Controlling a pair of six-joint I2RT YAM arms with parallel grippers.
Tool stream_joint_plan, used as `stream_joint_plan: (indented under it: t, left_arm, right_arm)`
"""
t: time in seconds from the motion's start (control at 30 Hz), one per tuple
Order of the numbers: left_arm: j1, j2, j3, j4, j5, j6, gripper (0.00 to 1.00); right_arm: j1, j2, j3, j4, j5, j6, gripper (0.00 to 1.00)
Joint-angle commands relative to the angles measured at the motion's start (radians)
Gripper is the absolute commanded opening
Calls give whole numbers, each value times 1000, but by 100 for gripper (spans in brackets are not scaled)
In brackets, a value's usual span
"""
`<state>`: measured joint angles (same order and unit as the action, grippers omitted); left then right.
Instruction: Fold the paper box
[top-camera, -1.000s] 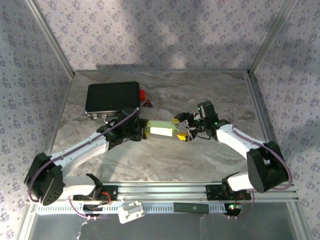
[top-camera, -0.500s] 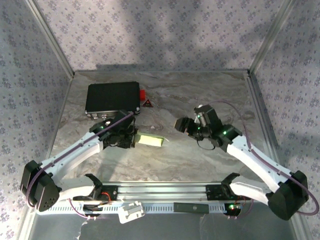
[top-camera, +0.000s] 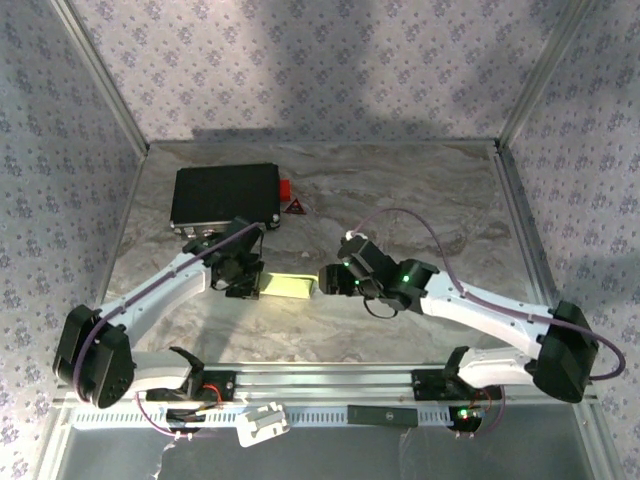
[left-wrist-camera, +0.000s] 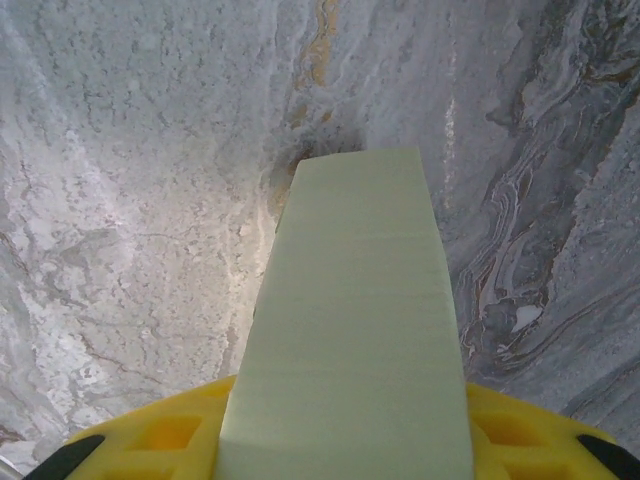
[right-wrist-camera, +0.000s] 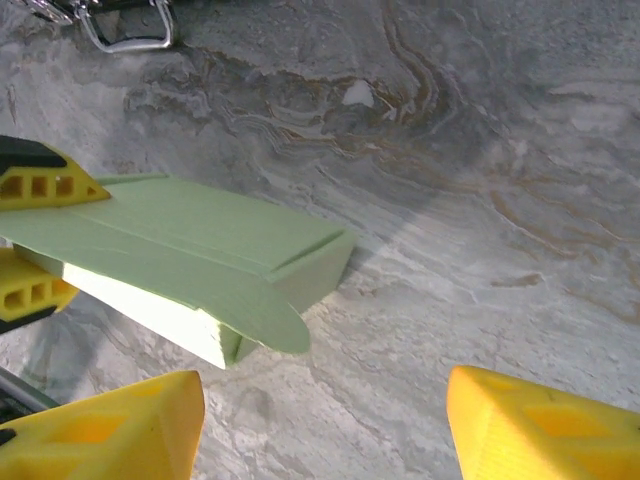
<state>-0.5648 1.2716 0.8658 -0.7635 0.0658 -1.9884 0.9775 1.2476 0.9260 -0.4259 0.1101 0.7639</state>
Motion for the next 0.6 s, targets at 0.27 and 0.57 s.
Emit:
stream_joint_plan:
  t: [0.27, 0.57]
  left_arm:
    - [78, 80, 22, -262, -38, -174, 47]
    - [108, 112, 47, -254, -28, -136, 48]
  right_arm:
    - [-2, 168, 188, -21, -22, -386, 54]
    - [-8, 285, 290, -88, -5, -445, 50]
